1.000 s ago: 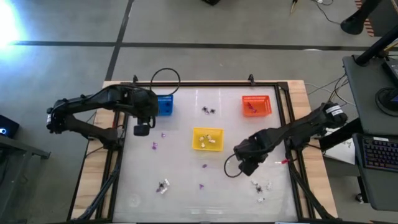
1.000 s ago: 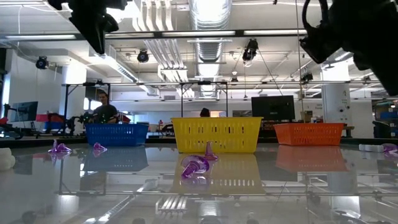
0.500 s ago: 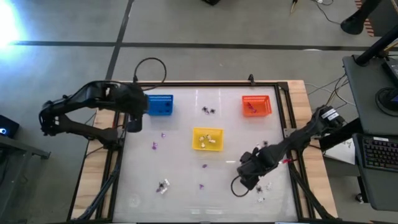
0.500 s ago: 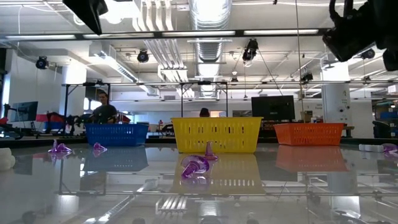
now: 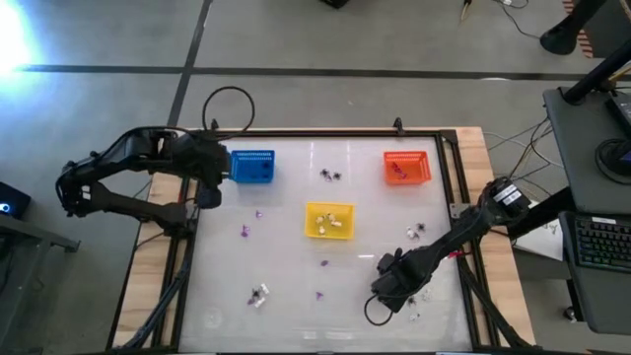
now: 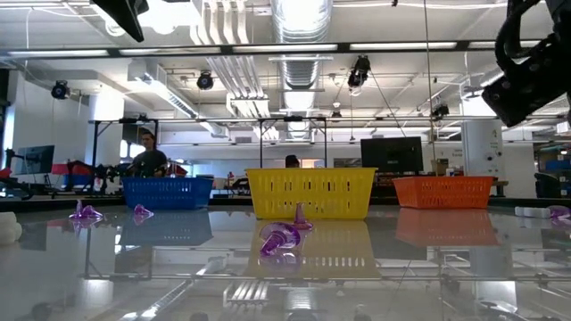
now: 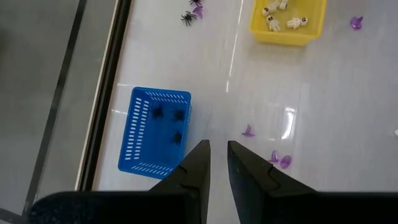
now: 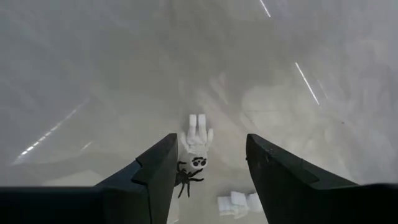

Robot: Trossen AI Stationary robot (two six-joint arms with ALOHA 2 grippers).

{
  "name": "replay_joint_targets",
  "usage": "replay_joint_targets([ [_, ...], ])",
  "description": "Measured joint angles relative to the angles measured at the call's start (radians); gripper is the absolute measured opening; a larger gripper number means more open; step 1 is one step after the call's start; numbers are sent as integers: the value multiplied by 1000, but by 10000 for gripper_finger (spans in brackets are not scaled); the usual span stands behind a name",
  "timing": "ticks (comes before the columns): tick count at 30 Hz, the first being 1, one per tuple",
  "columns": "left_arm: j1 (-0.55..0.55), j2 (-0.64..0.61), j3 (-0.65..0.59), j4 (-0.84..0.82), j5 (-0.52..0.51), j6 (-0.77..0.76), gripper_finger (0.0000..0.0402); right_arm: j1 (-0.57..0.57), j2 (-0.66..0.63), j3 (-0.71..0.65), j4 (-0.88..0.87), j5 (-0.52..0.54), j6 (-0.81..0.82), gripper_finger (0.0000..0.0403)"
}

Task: Sort Halloween decoration
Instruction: Put the white skeleton toy into the yellow bin

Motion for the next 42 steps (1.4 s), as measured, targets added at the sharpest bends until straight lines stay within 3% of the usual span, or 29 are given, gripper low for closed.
replay_joint_targets([
  [13, 0, 8, -1, 0, 0, 0, 39, 2, 53, -7, 51, -18, 23, 161],
  [24, 0, 8, -2, 0, 1, -1, 39, 1, 55, -6, 54, -52, 69, 20],
  [32, 0, 8, -2, 0, 1, -2, 39, 2, 38, 52, 31, -50, 94, 11],
  [42, 0, 8, -2, 0, 1, -4, 39, -32, 16, 181, -52, 116, 117, 11],
])
